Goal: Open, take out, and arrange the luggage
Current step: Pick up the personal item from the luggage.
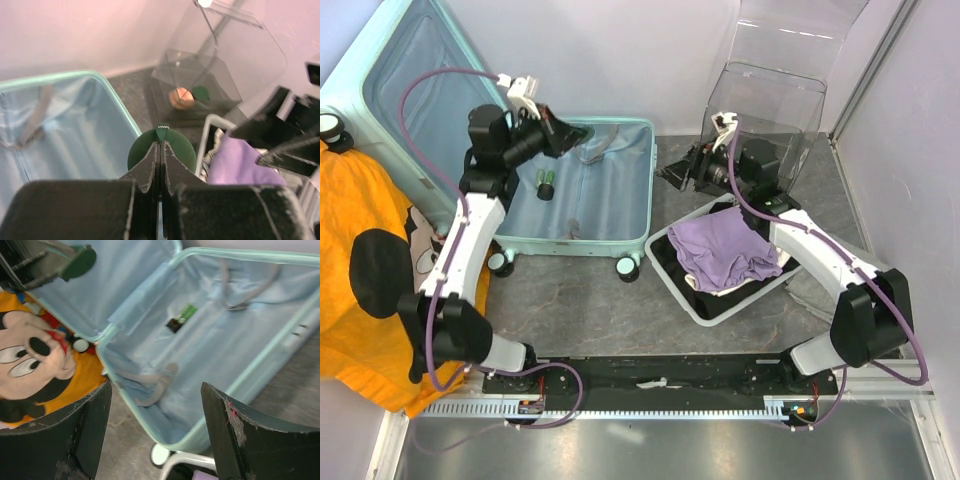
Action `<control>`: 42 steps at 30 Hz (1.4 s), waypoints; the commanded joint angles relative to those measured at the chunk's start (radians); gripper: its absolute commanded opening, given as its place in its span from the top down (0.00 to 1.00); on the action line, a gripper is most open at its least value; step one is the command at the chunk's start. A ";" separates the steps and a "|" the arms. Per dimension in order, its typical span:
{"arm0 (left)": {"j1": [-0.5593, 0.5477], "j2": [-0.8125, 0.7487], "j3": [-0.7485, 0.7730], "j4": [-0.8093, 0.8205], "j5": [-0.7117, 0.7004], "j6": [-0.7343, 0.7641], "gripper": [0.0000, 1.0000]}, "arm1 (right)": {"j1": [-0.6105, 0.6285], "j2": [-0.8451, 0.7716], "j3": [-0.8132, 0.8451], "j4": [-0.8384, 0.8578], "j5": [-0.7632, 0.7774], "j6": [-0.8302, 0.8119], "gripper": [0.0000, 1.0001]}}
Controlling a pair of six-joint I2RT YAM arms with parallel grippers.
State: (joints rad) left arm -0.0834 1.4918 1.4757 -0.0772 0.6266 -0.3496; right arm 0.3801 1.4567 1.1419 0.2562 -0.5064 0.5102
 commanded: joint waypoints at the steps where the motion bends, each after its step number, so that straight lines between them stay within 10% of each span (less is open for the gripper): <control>1: -0.003 -0.123 -0.201 0.028 0.045 0.038 0.98 | 0.046 0.031 0.055 0.107 -0.059 0.082 0.20; 42: -0.296 -0.323 -0.374 0.010 -0.160 0.331 0.98 | 0.175 0.179 0.001 0.532 -0.218 0.372 0.44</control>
State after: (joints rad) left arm -0.3683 1.1976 1.1069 -0.1169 0.4629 -0.0578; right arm 0.5480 1.6428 1.1519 0.6418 -0.6662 0.8326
